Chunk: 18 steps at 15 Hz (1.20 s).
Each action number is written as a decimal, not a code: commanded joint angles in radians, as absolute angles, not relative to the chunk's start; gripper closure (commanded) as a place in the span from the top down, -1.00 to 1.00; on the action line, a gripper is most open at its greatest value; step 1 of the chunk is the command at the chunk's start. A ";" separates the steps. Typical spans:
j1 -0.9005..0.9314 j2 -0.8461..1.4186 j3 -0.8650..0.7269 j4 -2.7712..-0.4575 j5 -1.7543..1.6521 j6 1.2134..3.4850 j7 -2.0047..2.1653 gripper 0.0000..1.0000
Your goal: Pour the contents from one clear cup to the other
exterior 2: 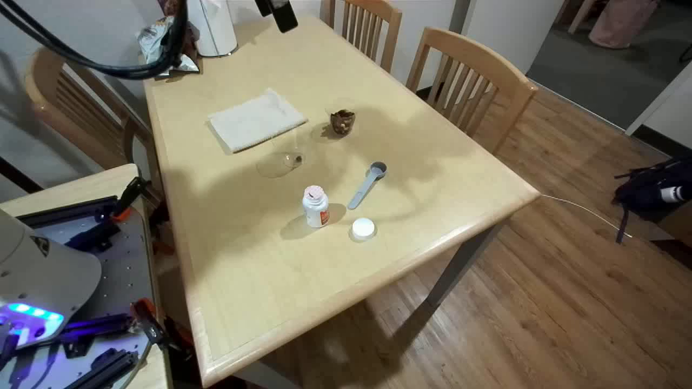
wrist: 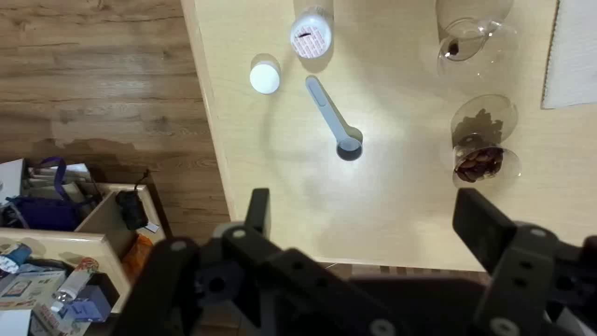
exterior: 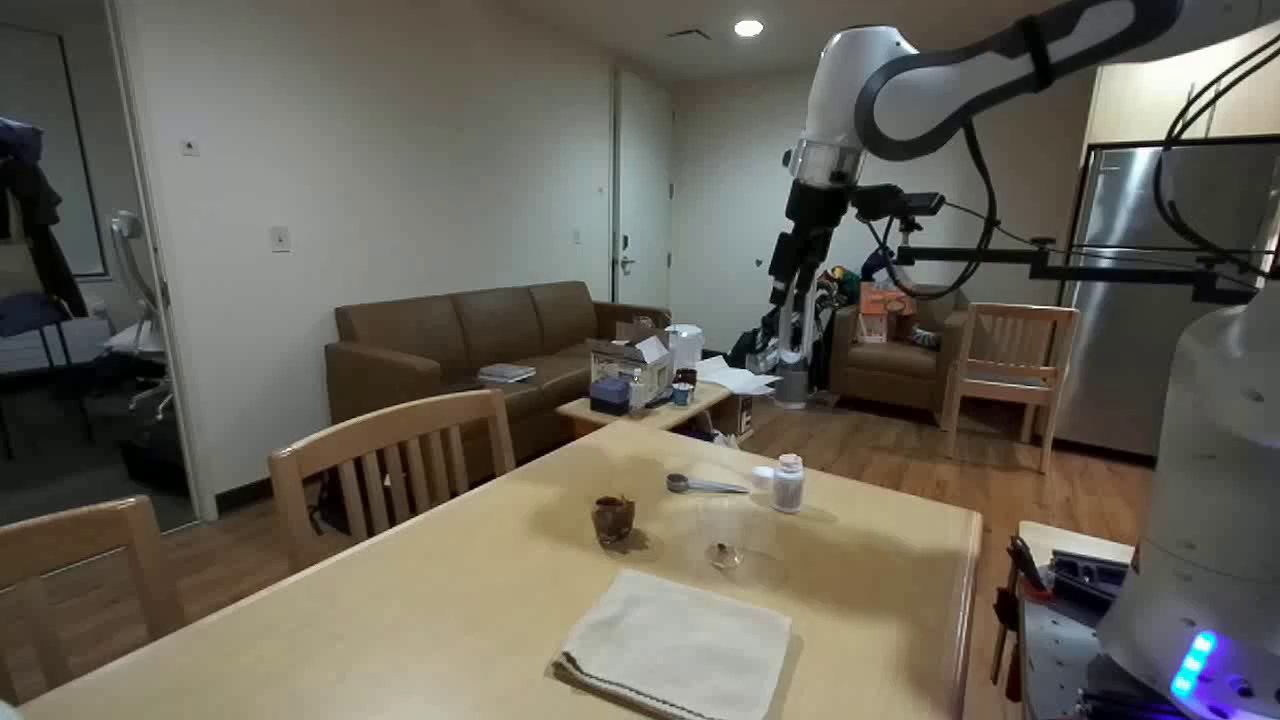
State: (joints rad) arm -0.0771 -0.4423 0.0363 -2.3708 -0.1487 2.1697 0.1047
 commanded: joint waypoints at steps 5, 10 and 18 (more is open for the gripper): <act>-0.070 -0.442 0.029 -2.369 -0.152 2.168 0.107 1.00; -0.059 -0.391 0.037 -2.337 -0.151 2.186 0.104 1.00; 0.094 -0.037 0.051 -2.012 -0.034 2.094 -0.199 1.00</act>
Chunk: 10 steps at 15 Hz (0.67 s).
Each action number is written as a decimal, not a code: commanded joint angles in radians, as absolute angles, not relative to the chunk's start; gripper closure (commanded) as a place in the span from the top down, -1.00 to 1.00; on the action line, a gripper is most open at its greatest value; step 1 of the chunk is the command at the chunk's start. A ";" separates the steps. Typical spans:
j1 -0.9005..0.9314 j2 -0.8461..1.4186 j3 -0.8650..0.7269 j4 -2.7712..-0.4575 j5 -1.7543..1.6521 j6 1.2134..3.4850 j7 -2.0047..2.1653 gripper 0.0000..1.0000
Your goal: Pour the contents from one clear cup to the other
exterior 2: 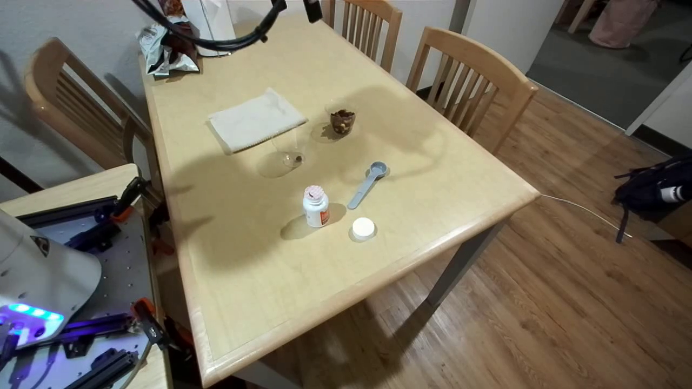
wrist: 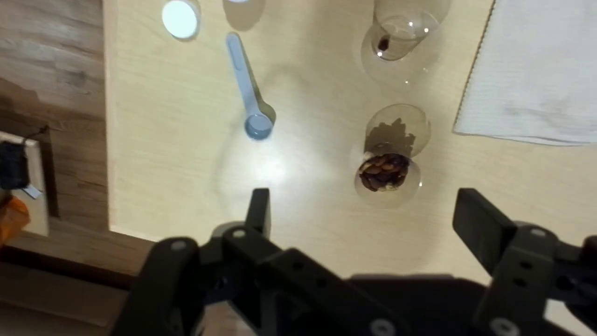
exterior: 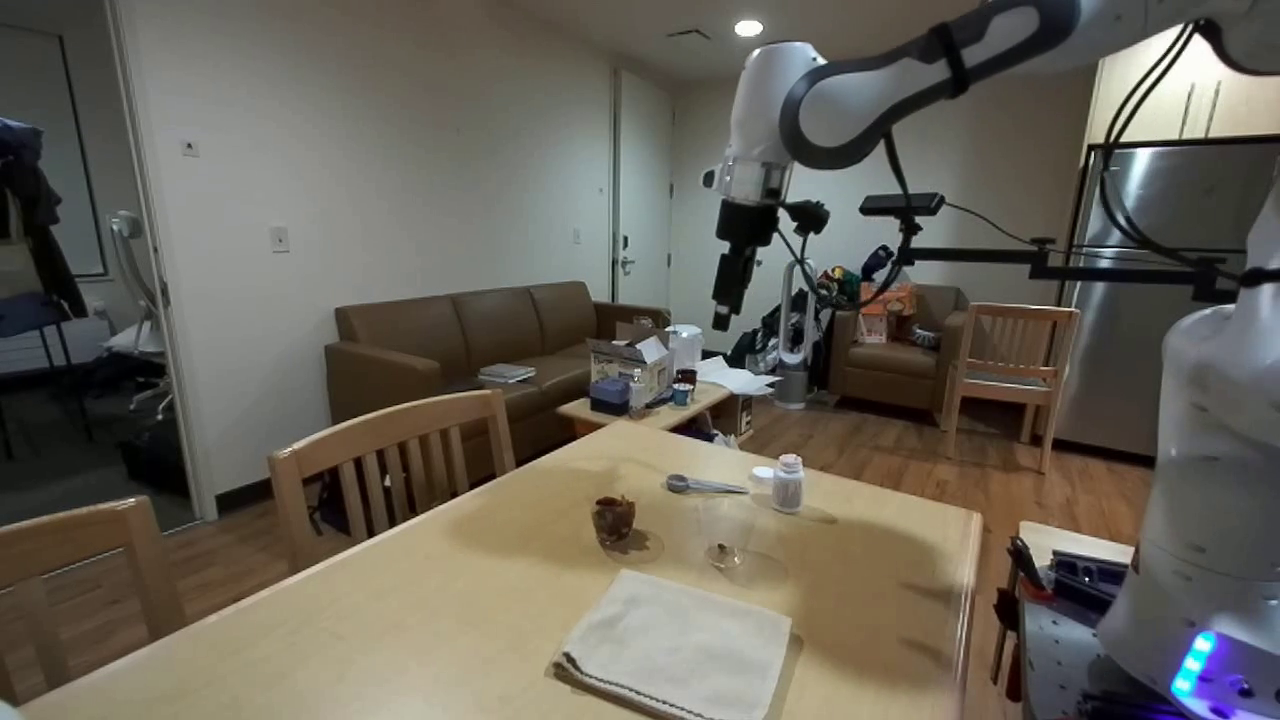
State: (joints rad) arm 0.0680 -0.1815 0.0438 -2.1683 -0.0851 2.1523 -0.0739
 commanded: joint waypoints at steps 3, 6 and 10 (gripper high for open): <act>0.096 -0.047 0.064 -2.038 -0.060 2.113 -0.165 1.00; 0.100 0.003 0.068 -1.989 -0.060 2.099 -0.187 1.00; 0.100 0.061 0.073 -1.904 0.003 1.940 -0.361 0.87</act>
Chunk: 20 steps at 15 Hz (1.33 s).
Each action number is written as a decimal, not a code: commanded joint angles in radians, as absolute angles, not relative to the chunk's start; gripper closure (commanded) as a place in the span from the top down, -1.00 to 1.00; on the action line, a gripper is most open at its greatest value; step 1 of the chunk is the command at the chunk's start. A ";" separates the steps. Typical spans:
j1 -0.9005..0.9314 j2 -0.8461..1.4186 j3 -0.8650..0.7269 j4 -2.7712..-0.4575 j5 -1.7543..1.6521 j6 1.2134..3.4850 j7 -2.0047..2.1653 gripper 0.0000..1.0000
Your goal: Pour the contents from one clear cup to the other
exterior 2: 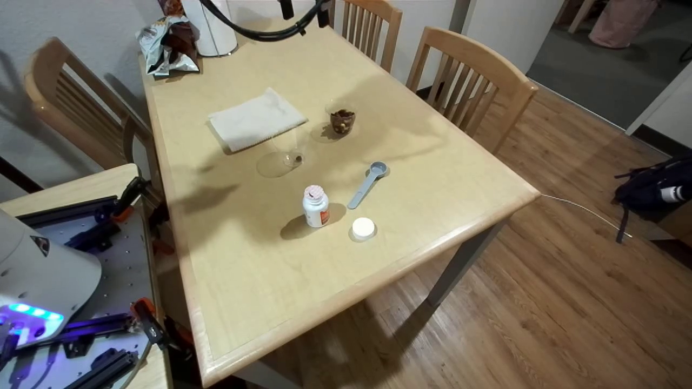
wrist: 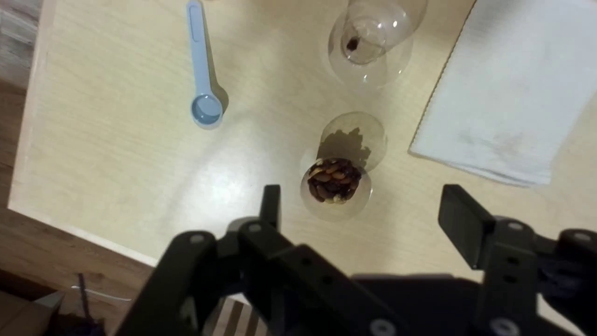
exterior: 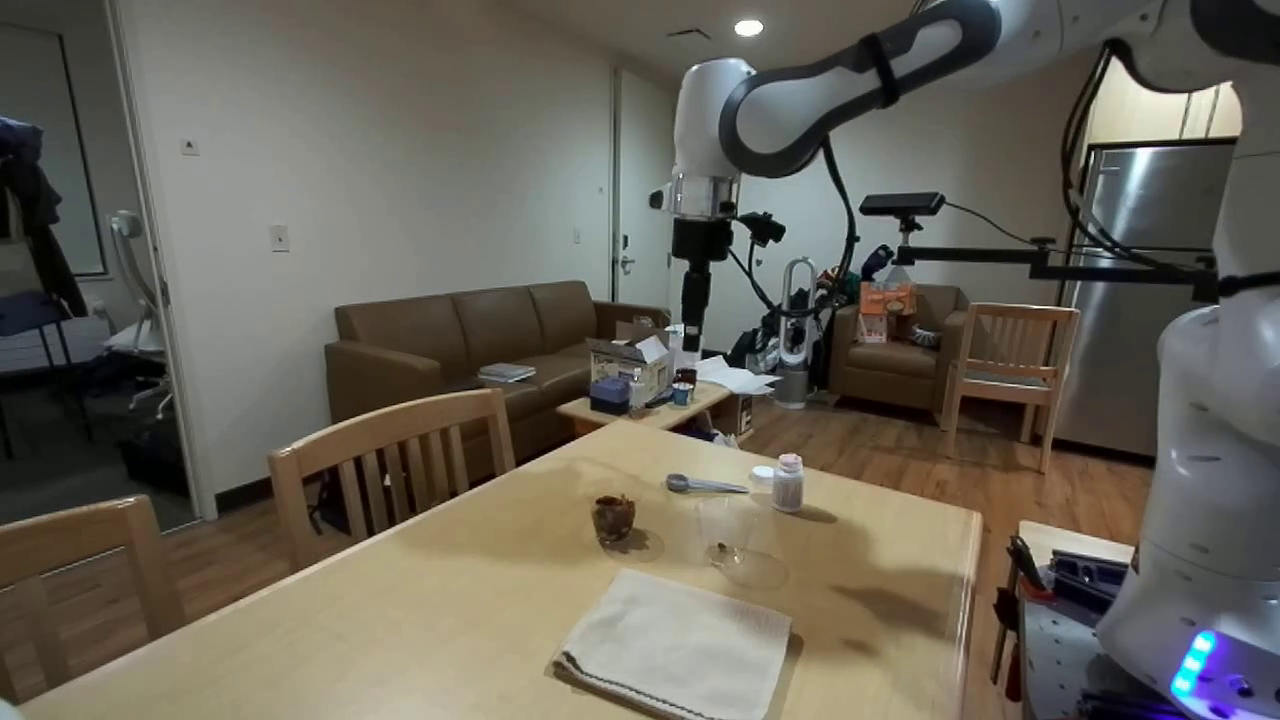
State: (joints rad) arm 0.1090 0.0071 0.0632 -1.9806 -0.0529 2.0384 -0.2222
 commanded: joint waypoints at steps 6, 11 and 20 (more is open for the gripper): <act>0.096 0.234 0.100 -1.715 -0.009 1.788 -0.613 1.00; 0.099 0.279 0.133 -1.688 -0.030 1.774 -0.677 1.00; 0.099 0.409 0.178 -1.564 -0.065 1.850 -1.021 1.00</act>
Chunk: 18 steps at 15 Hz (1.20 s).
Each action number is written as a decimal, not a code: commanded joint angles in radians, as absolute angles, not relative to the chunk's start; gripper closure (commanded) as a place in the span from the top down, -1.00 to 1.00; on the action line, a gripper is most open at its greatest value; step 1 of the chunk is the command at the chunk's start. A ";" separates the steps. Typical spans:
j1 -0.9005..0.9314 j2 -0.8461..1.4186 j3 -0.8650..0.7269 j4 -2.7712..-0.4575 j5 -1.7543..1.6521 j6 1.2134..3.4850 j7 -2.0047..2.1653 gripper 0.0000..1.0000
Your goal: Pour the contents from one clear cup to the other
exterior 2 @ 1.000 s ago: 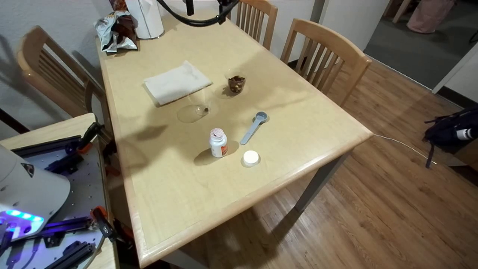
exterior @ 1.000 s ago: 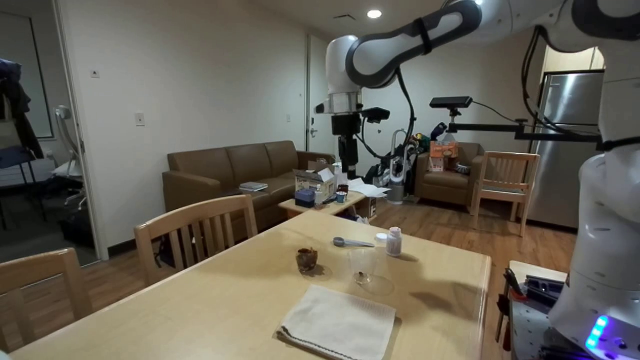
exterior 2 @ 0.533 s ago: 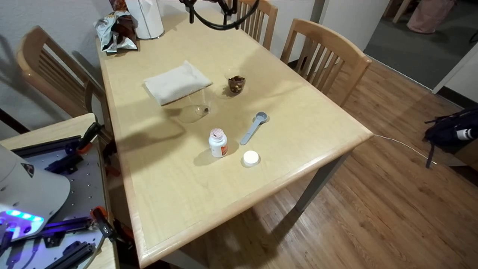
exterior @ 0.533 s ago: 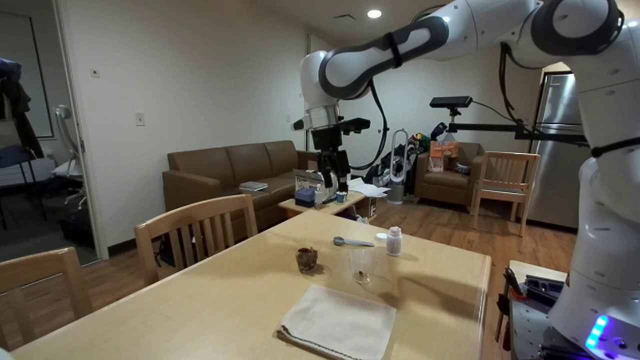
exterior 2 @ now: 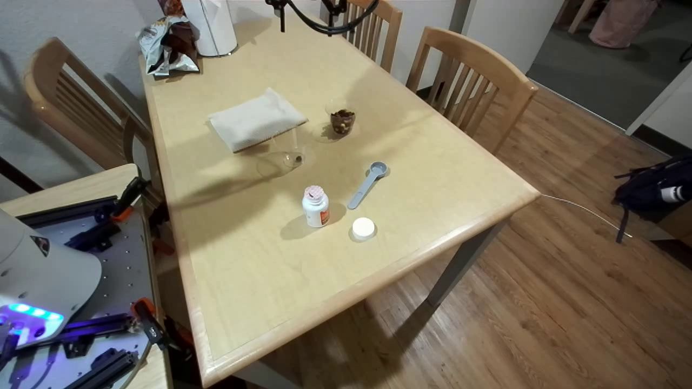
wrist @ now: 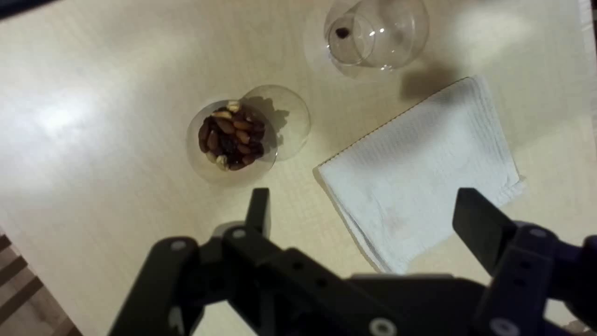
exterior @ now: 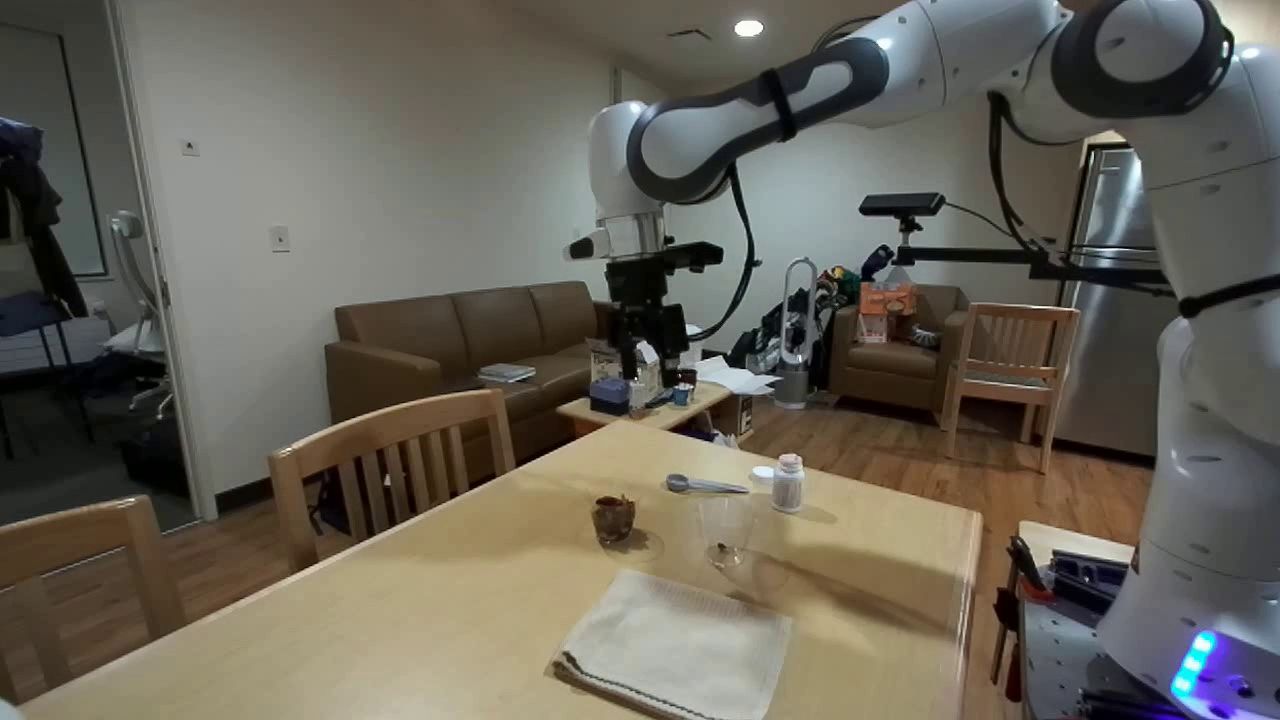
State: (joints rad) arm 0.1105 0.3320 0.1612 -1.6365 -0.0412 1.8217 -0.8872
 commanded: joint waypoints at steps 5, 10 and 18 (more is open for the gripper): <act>0.071 0.602 0.171 -1.408 -0.078 1.857 -1.307 1.00; 0.073 0.632 0.160 -1.401 -0.059 1.869 -1.302 1.00; 0.080 0.712 0.148 -1.411 -0.112 2.044 -1.334 1.00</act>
State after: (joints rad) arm 0.0840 0.6664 0.1543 -1.4235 -0.0813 1.9996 -1.3130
